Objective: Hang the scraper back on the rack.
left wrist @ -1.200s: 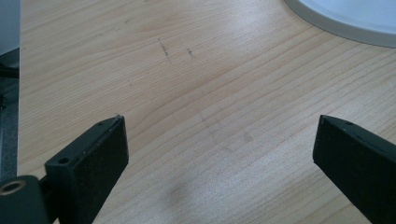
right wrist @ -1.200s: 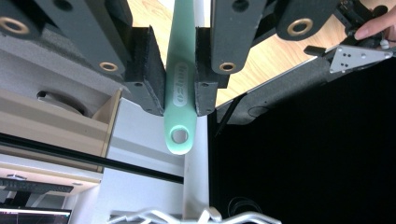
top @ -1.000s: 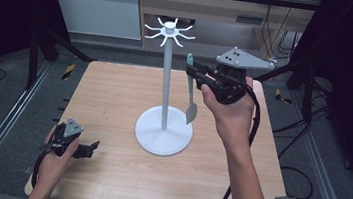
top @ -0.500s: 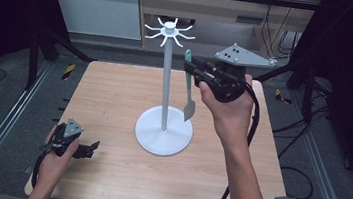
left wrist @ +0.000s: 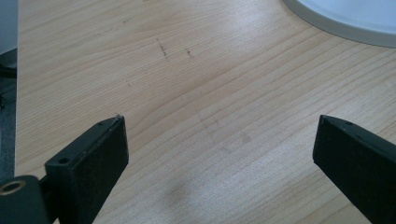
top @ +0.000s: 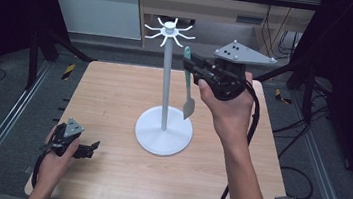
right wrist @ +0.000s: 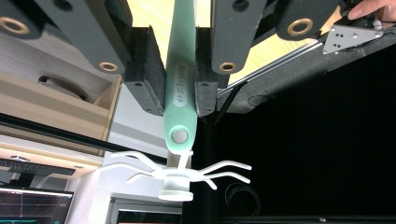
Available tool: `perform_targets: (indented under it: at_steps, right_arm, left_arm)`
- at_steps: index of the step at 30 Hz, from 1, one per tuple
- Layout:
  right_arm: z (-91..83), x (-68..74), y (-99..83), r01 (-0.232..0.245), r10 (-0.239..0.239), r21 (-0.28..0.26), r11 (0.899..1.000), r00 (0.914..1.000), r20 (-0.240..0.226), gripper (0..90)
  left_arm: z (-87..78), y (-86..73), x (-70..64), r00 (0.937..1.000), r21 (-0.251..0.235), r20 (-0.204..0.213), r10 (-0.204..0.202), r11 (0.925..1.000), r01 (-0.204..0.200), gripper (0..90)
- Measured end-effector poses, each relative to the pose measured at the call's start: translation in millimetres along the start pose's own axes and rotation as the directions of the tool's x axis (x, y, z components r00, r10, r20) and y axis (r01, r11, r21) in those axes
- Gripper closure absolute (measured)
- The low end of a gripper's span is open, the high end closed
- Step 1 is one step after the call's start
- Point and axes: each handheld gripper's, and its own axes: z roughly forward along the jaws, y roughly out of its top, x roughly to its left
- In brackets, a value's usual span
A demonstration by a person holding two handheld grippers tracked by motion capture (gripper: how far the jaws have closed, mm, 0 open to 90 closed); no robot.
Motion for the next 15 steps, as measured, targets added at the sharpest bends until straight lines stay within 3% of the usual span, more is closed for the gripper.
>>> perform_targets:
  at_steps: [15]
  right_arm:
    - [6.3,5.3,6.7,0.011,-0.011,0.014,1.0,0.9999,-0.003,74.6]
  left_arm:
    - [0.5,0.0,-0.3,1.0,0.003,0.003,0.001,1.0,-0.001,3.2]
